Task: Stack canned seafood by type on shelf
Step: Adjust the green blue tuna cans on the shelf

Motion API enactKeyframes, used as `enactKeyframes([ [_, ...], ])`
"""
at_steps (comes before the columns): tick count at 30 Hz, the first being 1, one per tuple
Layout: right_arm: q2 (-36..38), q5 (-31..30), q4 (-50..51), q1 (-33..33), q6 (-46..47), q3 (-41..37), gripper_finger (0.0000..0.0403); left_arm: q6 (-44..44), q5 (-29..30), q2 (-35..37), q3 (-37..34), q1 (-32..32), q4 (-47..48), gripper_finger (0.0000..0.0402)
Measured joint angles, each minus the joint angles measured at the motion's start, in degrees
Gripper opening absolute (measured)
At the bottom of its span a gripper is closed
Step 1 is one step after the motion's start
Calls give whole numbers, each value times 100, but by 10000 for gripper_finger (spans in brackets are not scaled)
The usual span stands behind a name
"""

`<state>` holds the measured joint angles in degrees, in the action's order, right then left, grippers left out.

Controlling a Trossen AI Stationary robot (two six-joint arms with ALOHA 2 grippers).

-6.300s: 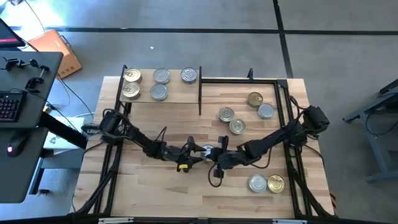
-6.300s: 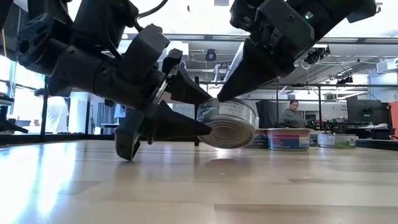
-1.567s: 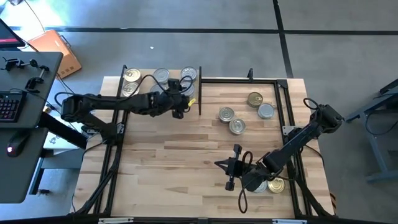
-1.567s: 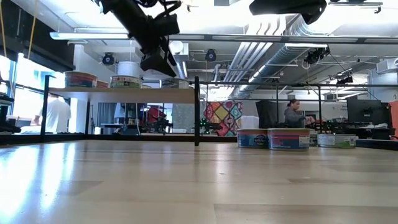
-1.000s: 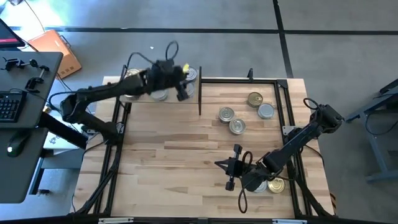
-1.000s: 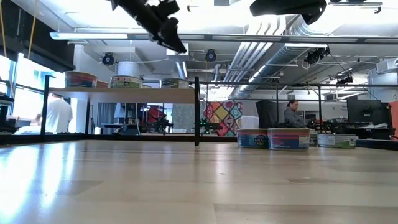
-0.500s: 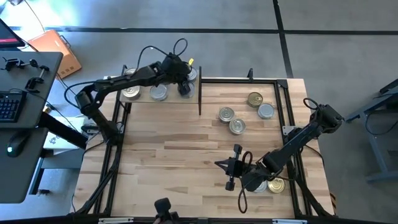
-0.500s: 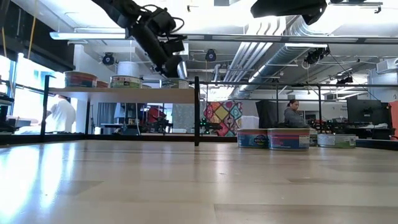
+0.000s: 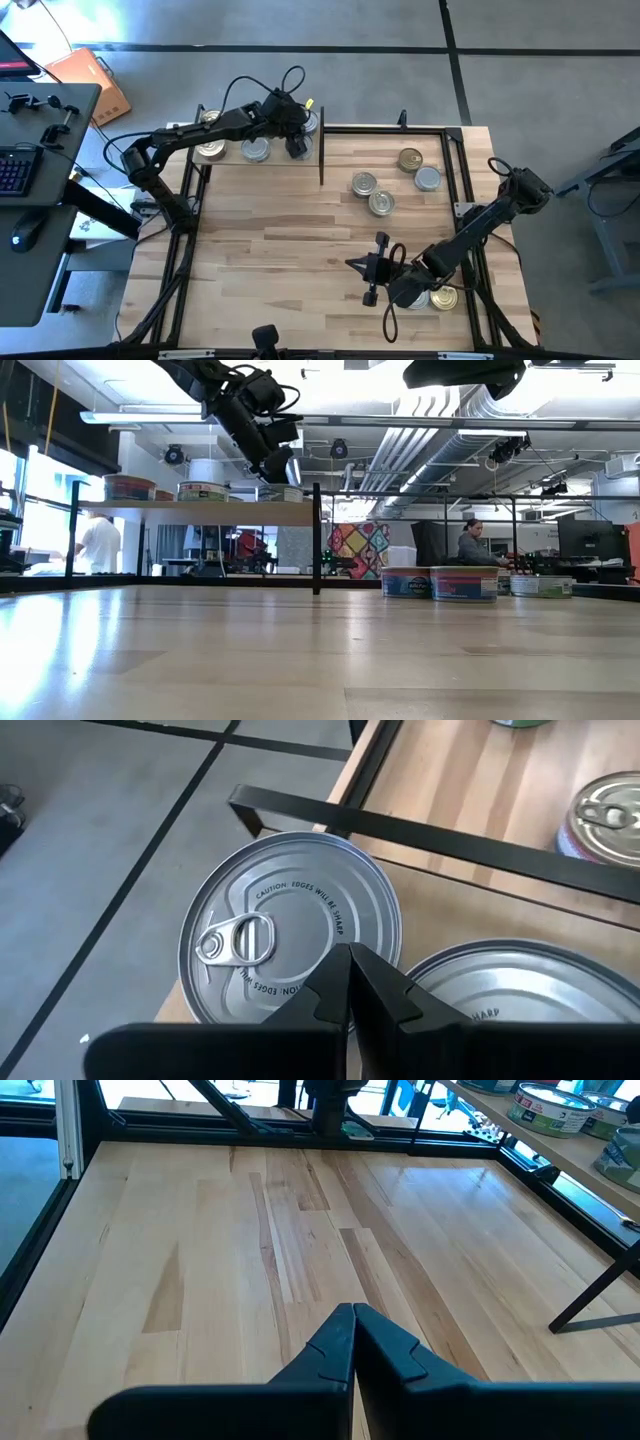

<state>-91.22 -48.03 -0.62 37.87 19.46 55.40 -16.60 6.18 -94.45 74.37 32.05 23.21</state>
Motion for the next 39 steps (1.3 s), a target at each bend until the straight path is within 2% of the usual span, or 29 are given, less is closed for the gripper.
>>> enactKeyframes([
  [7,0,1,0,0,0,0,0,1,-9,0,0,-83,0,1],
  [16,0,0,2,0,0,0,0,0,342,-12,259,-120,161,1],
  [21,0,0,7,0,2,0,0,4,360,113,601,-306,698,1],
  [30,0,2,103,0,126,0,0,54,334,445,626,-771,2440,0],
  [39,0,0,103,0,104,0,0,0,376,428,396,-859,2165,0],
])
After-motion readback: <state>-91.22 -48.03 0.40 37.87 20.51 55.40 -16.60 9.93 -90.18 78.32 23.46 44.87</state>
